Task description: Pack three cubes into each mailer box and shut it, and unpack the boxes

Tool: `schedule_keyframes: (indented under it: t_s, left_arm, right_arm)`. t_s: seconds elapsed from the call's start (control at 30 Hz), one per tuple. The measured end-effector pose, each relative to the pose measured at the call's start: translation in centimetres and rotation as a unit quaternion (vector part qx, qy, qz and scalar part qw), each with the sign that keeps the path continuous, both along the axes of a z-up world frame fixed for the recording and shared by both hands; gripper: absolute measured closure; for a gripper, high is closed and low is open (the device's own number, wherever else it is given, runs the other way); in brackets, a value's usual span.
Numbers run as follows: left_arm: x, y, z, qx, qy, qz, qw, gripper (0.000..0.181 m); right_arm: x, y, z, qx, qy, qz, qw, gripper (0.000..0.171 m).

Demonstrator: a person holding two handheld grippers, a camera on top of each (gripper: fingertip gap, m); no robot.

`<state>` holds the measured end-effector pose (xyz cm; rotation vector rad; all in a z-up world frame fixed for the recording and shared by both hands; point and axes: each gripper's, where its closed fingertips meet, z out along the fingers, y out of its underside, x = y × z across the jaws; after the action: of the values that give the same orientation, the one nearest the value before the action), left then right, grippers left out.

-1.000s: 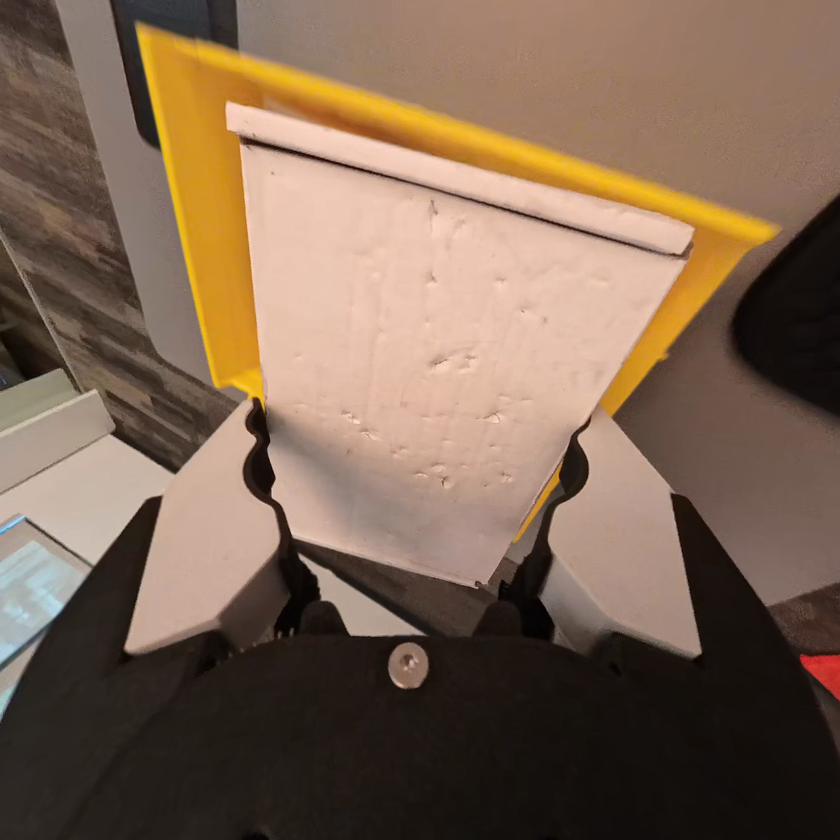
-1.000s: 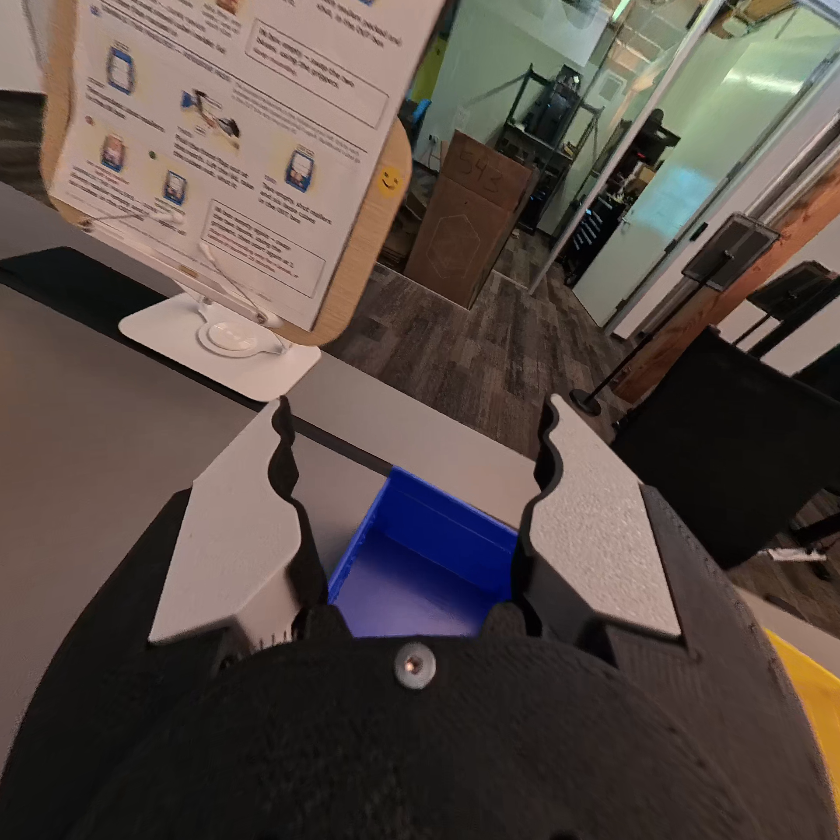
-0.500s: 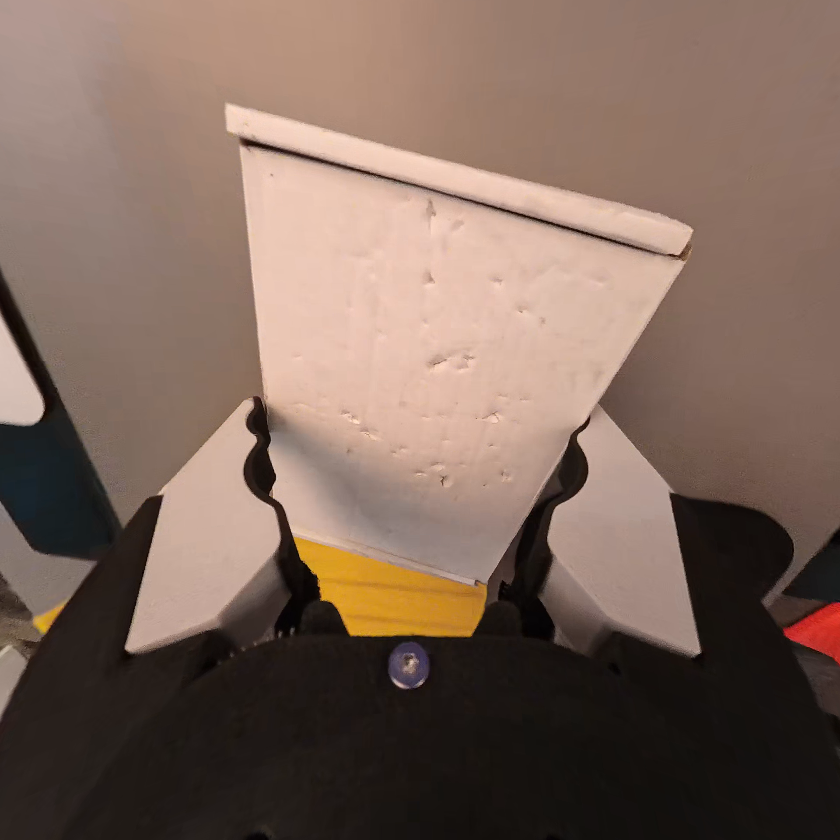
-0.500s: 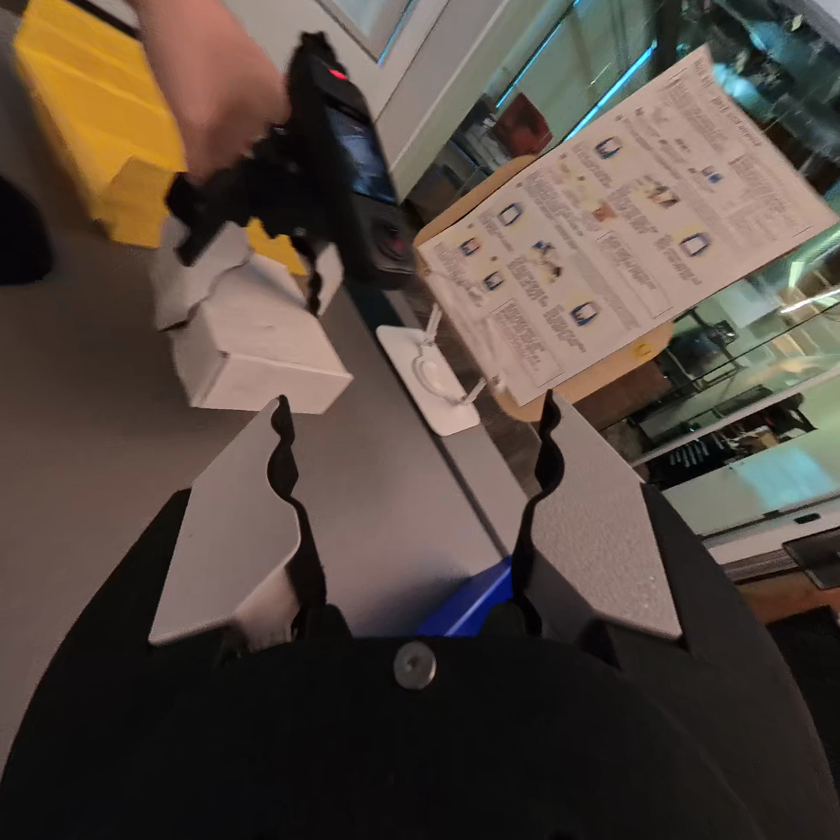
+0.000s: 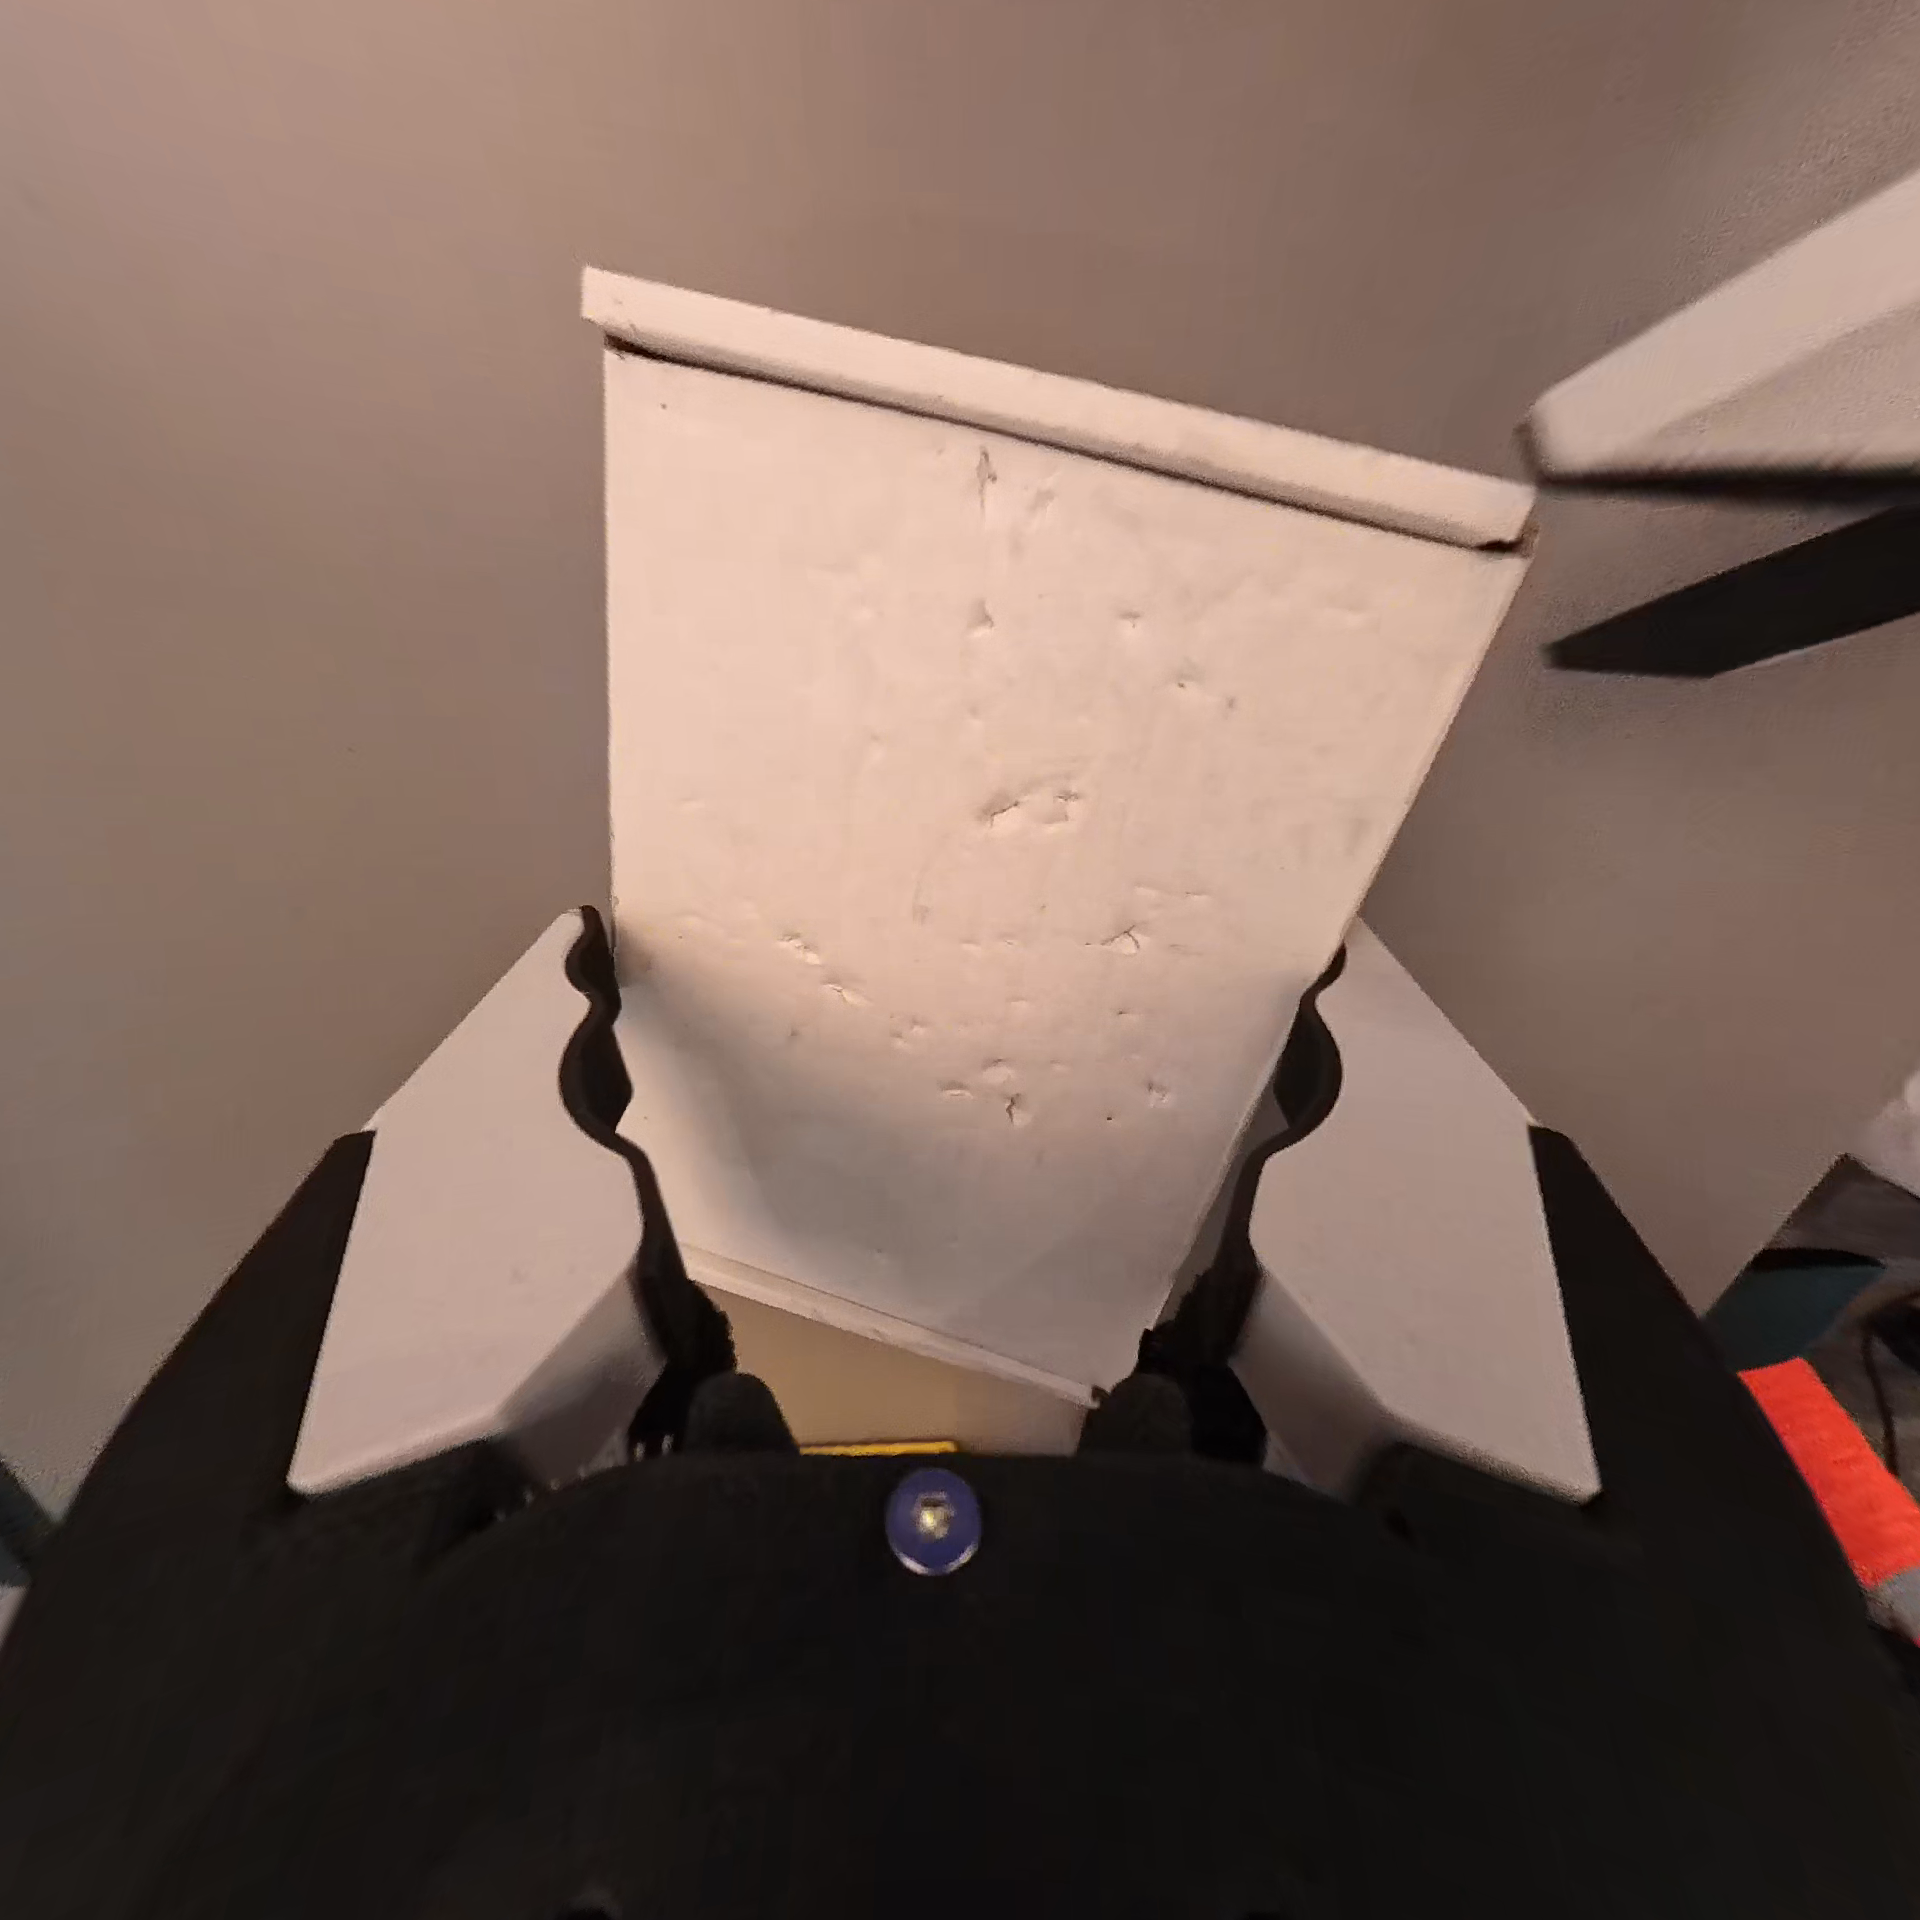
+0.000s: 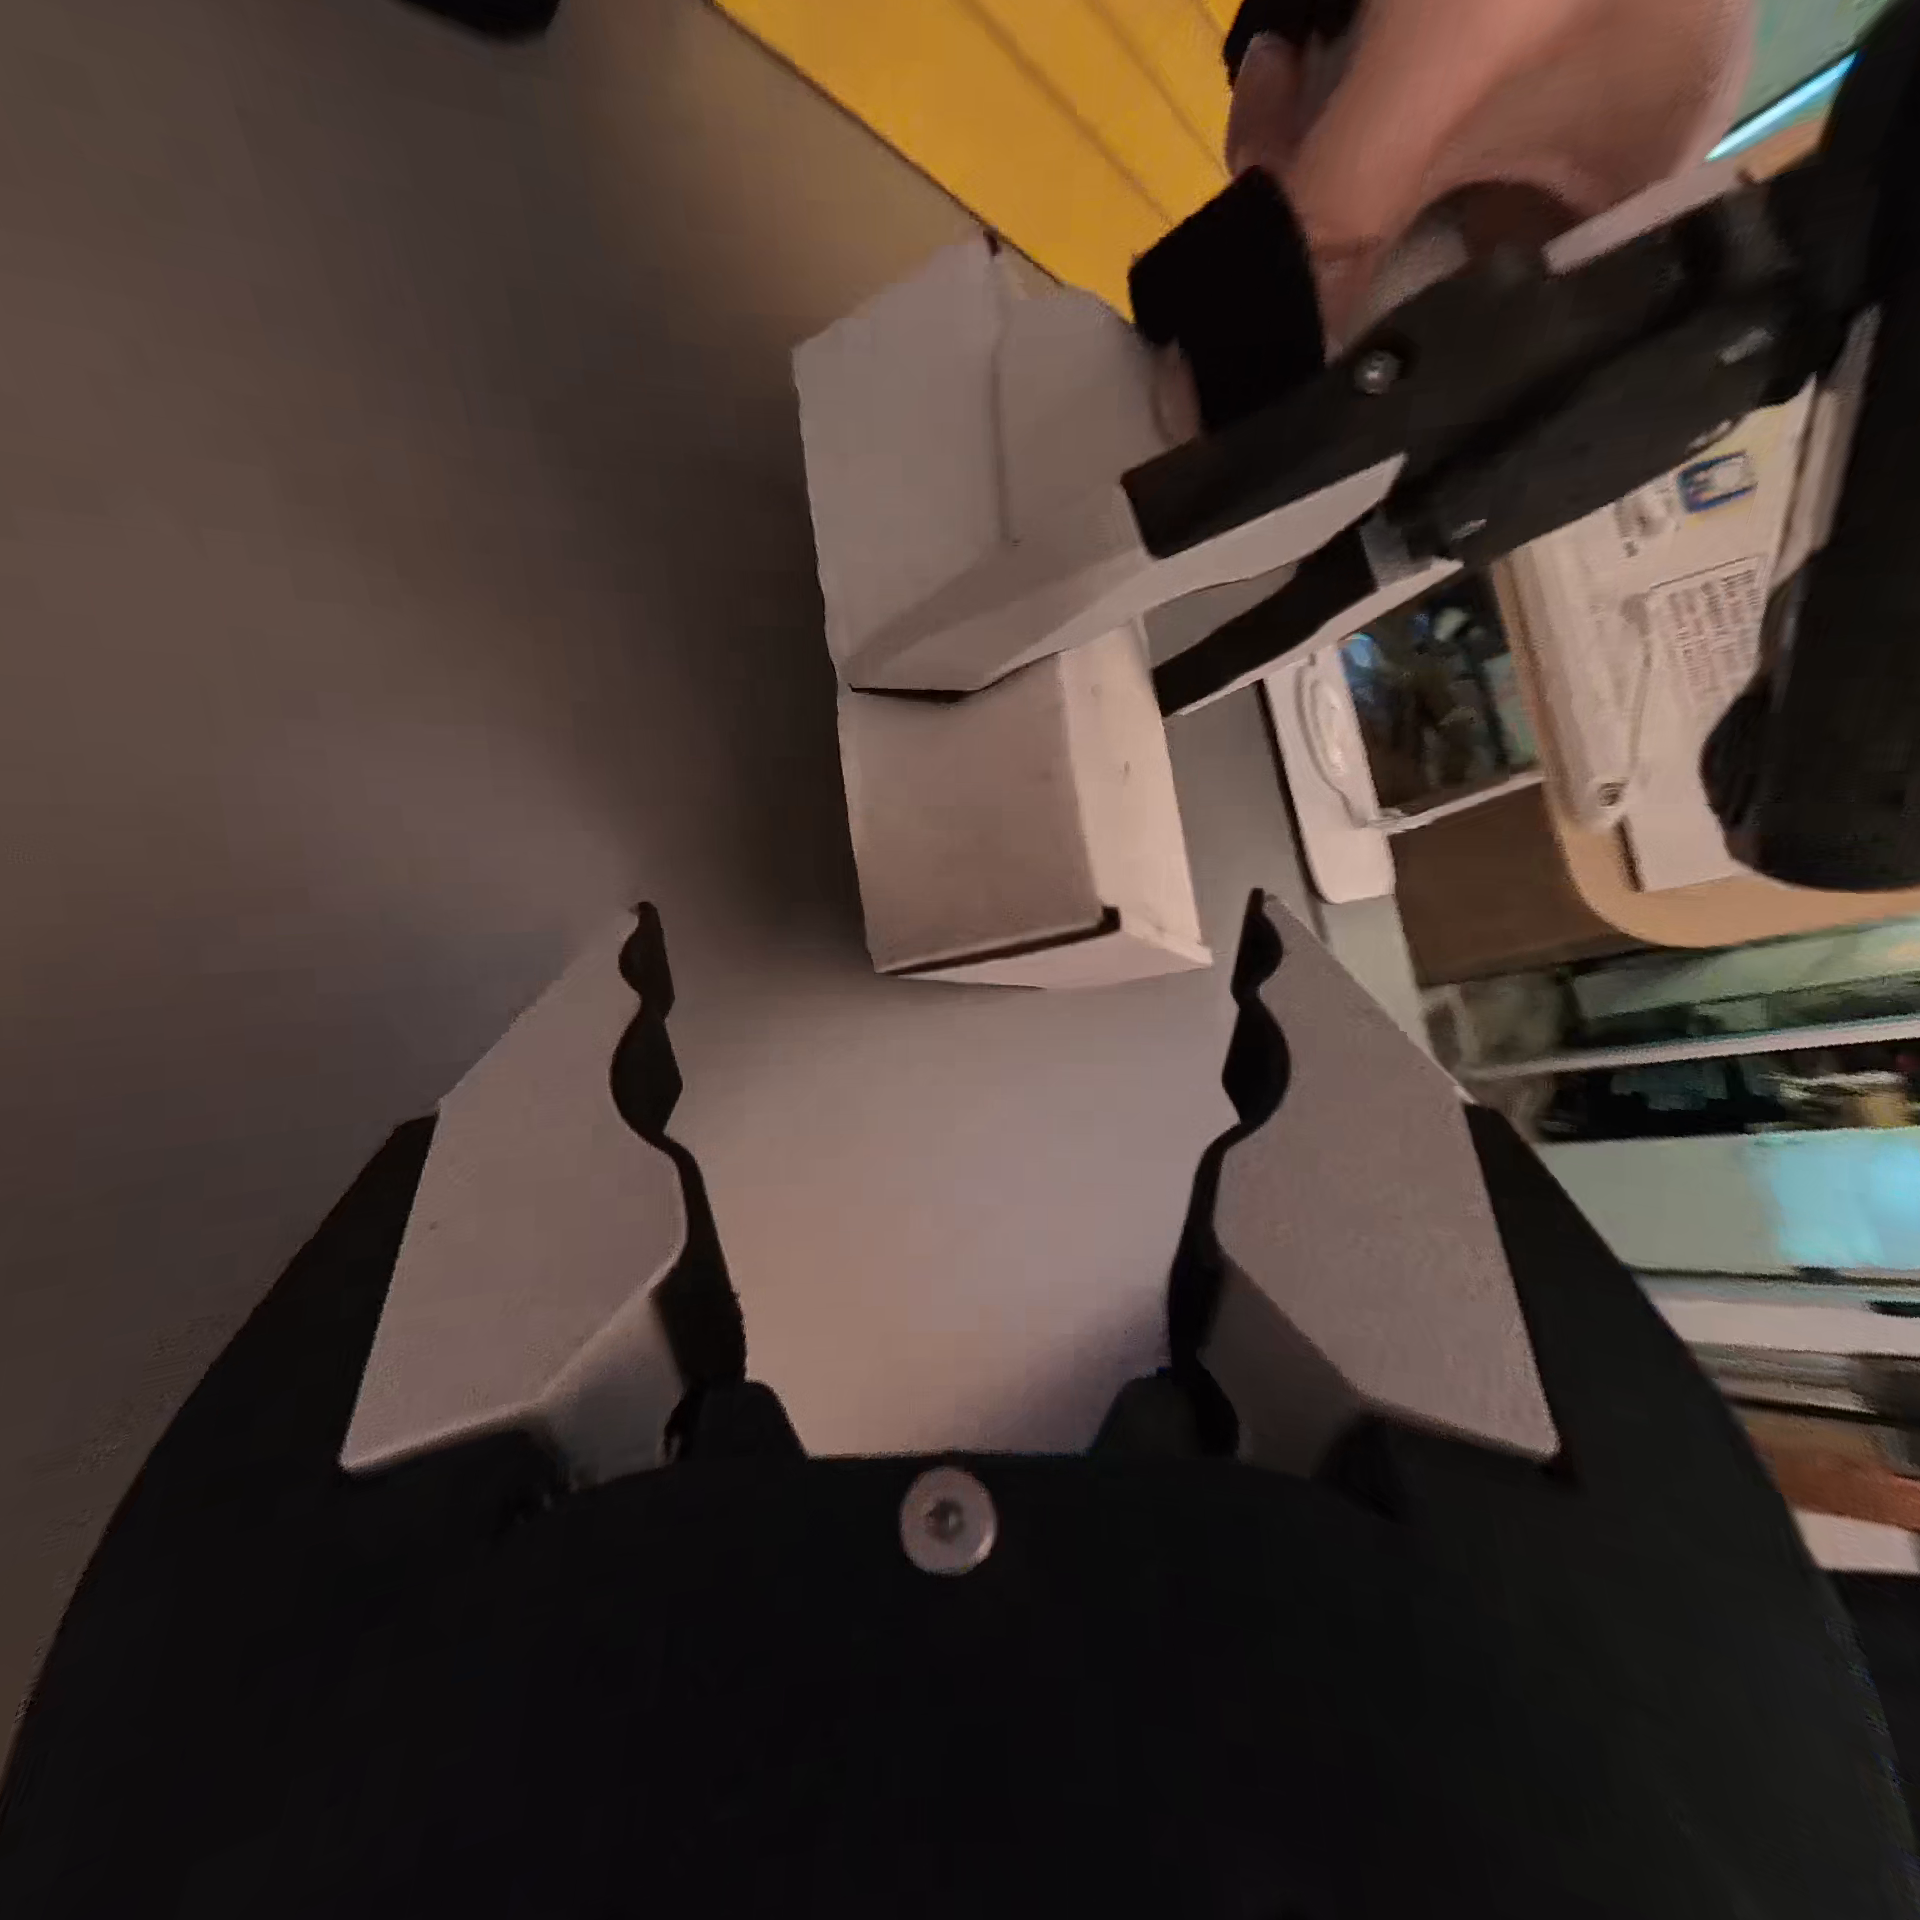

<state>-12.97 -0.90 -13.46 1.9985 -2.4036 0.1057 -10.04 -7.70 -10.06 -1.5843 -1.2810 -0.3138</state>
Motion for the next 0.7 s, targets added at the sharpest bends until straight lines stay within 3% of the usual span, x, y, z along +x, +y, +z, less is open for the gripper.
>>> schedule_keyframes:
  t_s: [0.33, 0.47, 0.57, 0.63, 0.7]
  left_arm:
    - [1.1, -0.4, 0.6, -0.07, -0.048, 0.042, 0.996, 0.052]
    - [1.4, -0.7, 0.9, -0.077, -0.094, 0.043, 0.992, 0.054]
    - [1.3, -1.2, 3.3, -0.112, -0.186, 0.066, 0.974, 0.061]
    - [1.0, -2.1, 6.4, -0.16, -0.281, 0.08, 0.943, 0.064]
    - [-0.1, -1.9, 8.7, -0.137, -0.374, 0.073, 0.915, 0.062]
  right_arm:
    - [-0.1, 4.3, -1.2, 0.04, -0.092, -0.046, 0.994, 0.069]
    - [-0.3, 4.9, -0.6, 0.066, -0.115, -0.056, 0.99, 0.107]
    - [0.4, 4.9, -1.0, 0.048, -0.119, -0.062, 0.99, 0.108]
    - [0.8, 4.8, -1.2, 0.043, -0.122, -0.061, 0.99, 0.108]
    - [1.1, 4.8, -1.1, 0.031, -0.113, -0.06, 0.991, 0.108]
